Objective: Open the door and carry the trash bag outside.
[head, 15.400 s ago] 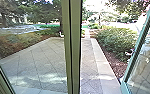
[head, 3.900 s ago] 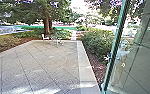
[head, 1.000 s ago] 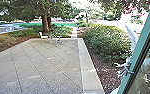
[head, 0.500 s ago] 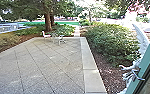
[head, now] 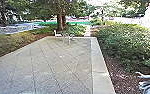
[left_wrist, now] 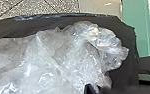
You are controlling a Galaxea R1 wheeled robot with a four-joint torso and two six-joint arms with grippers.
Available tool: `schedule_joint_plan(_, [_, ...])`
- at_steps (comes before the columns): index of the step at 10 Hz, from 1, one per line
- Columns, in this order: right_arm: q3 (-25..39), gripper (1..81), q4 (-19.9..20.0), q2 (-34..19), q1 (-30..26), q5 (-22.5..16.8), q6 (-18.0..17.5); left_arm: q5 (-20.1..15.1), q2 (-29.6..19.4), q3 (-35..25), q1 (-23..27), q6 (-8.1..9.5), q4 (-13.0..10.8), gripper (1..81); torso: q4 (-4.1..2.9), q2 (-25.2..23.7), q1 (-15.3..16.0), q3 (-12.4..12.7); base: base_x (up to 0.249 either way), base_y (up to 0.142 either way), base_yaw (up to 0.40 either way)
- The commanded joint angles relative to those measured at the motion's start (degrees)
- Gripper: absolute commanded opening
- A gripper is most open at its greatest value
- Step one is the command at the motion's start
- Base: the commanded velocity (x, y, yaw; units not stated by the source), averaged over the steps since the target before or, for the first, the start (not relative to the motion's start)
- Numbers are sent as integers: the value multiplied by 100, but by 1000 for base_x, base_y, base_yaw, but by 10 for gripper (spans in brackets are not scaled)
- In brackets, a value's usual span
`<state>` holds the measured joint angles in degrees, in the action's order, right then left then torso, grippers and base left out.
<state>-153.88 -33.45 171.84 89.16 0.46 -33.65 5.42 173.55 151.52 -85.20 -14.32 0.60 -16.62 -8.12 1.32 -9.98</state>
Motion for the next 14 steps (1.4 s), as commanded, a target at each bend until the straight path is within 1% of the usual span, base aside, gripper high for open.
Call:
schedule_joint_plan(1, [17, 811, -12, 2, -175, -284, 16, -331, -12, -25, 210, -18, -42, 10, 22, 0, 0, 0, 103, 0, 0])
schedule_joint_plan(2, [17, 811, -21, 2, -175, -284, 16, -323, -4, -25, 210, -18, -42, 10, -135, -2, -6, 0, 103, 0, 0])
schedule_joint_plan(3, [17, 811, -21, 2, -183, -284, 16, -323, -4, -25, 210, -18, -42, 10, -240, -2, -4, 0, 103, 0, 0])
schedule_joint_plan(4, [17, 811, -21, 2, -183, -284, 16, -323, -12, -25, 218, -18, -42, 10, -280, 0, -2, -2, 103, 0, 0])
schedule_joint_plan(12, [17, 811, -21, 2, -175, -284, 16, -323, -30, -25, 210, -18, -16, 10, -280, -11, -24, 2, 100, 0, 0])
schedule_joint_plan(14, [17, 811, -21, 2, -175, -284, 16, -323, -38, -25, 210, -9, -33, 10, -280, -6, -19, 2, 0, 0, 0])
